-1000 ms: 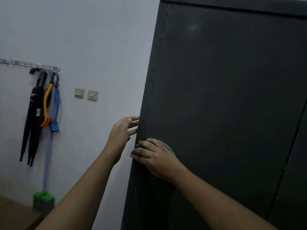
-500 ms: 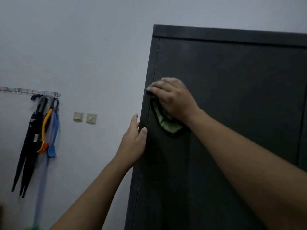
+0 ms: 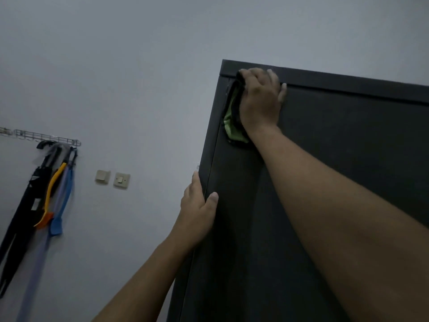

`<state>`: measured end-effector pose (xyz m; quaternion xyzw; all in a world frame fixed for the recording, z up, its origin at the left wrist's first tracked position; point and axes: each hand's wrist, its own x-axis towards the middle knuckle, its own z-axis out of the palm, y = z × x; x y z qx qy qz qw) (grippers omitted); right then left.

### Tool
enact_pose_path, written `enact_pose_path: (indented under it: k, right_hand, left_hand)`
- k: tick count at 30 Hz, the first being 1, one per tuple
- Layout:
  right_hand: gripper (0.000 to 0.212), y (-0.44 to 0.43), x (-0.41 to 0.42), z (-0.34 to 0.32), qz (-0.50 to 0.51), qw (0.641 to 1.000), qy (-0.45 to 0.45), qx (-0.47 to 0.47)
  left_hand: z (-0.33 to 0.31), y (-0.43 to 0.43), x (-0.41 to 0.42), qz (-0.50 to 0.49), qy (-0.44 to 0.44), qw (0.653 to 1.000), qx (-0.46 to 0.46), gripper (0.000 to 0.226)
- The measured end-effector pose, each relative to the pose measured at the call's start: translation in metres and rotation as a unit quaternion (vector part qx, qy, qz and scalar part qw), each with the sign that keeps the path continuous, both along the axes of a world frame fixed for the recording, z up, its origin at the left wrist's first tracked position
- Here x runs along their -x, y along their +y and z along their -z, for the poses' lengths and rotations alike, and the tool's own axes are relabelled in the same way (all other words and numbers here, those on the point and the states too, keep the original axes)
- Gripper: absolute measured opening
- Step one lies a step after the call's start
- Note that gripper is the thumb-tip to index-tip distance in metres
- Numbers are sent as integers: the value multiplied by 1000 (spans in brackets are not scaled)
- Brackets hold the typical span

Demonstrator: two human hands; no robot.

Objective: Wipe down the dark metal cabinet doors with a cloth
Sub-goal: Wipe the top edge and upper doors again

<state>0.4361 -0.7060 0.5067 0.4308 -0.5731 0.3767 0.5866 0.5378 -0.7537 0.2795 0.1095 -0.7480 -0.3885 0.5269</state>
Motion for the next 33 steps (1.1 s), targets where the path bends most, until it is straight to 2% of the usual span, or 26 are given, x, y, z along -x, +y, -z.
enact_pose_path:
  k: [3, 6, 8, 10, 12, 15, 18, 21, 28, 31, 33]
  right_hand:
    - [42, 14, 18, 10, -3, 979, 167, -121]
    - [40, 34, 39, 37, -9, 944, 254, -208]
    - [37, 47, 52, 55, 3, 934, 285, -217]
    - [35, 61, 64, 62, 26, 936, 297, -189]
    - [36, 75, 75, 61, 36, 954, 269, -127]
    - [36, 99, 90, 51, 50, 985, 164, -3]
    - [40, 133, 109, 39, 69, 993, 44, 84]
    - [45, 168, 133, 35, 77, 989, -26, 123]
    - [47, 236, 183, 45, 76, 982, -83, 151]
    - [55, 257, 197, 59, 82, 993, -28, 81]
    - [52, 273, 210, 72, 89, 995, 30, 18]
  left_hand:
    - [-4, -1, 3, -1, 51, 998, -22, 66]
    - [-10, 2, 10, 7, 117, 989, -89, 76]
    - [-17, 7, 15, 0, 135, 985, -108, 74]
    - [-28, 13, 18, -41, 119, 988, -89, 79]
    - [-40, 21, 19, -100, 82, 991, -18, 81]
    - [-52, 36, 22, -177, 52, 977, 108, 75]
    - [-61, 51, 26, -168, 35, 972, 159, 72]
    - [-62, 63, 38, -172, 1, 961, 218, 69]
    - [-60, 101, 78, -143, -15, 938, 315, 65]
    - [-60, 126, 98, -127, -18, 925, 357, 65]
    - [-61, 144, 113, -118, -23, 919, 375, 66]
